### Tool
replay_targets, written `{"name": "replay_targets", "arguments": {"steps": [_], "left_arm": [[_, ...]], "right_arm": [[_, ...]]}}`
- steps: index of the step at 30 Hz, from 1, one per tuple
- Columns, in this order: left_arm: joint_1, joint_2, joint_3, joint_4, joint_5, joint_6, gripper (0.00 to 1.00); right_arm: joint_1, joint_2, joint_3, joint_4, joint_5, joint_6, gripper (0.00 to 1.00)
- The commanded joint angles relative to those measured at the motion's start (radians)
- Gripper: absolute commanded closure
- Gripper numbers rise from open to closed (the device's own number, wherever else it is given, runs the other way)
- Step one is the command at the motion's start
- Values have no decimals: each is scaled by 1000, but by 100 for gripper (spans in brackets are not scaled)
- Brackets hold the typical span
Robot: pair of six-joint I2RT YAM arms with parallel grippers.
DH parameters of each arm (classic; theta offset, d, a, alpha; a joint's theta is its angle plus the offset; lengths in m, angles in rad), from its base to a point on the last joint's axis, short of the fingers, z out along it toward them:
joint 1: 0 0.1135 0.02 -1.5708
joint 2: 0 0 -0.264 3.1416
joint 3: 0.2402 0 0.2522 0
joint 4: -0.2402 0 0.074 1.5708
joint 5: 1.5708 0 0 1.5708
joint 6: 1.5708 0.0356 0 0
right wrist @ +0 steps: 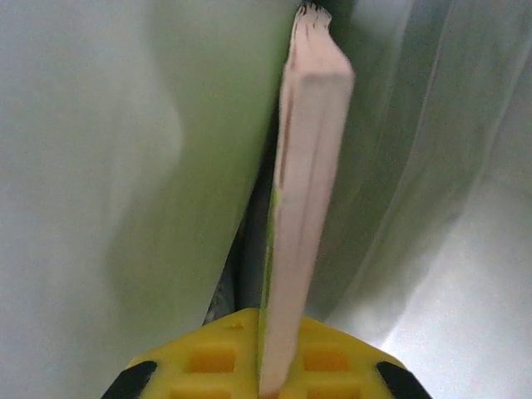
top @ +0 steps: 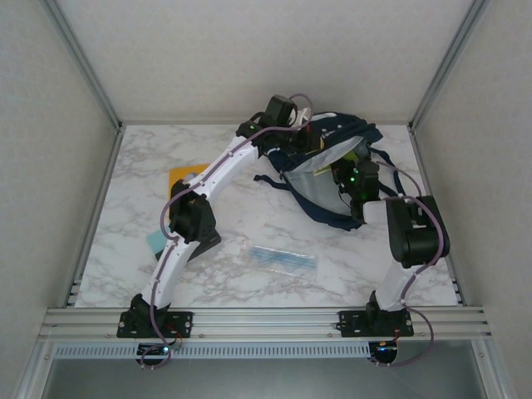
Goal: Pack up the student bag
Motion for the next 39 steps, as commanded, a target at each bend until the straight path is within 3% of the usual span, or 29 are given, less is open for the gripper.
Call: {"name": "replay_targets", "arguments": {"steps": [1, 2, 4, 6, 7, 14, 19, 25, 28, 32, 33, 35, 39], "left_arm": [[13, -117, -30, 77, 4, -4, 100], [15, -120, -44, 85, 1, -4, 100], [20, -125, -59, 88, -4, -1, 100], [24, -122, -67, 86, -9, 1, 100], [26, -121, -70, 86, -9, 0, 100], [34, -123, -100, 93, -28, 5, 100], [35, -124, -139, 90, -53, 24, 100], [34, -200, -348, 176, -37, 17, 100], [29, -265, -478, 213, -45, 21, 100], [27, -342, -596, 200, -70, 46, 100], [29, -360, -620, 190, -76, 51, 94], [33, -407, -677, 180, -94, 56, 67], [61, -522, -805, 198, -189, 73, 41]], "right_arm": [[22, 23, 48, 22, 31, 32, 100], [23, 23, 43, -9, 39, 37, 98], [24, 9, 35, -110, 54, 56, 83], [24, -21, 39, -258, 59, 60, 51], [23, -38, 44, -323, 59, 58, 42], [9, -231, 70, -746, 45, -121, 12], [-17, -425, 119, -1119, 51, -350, 2], [-18, -663, 217, -1474, 210, -594, 1], [-18, -754, 264, -1536, 239, -646, 1], [-13, -795, 306, -1483, 150, -645, 1], [-8, -783, 317, -1460, 113, -637, 1], [6, -745, 331, -1391, 46, -623, 1], [47, -640, 341, -1216, -71, -576, 2]]}}
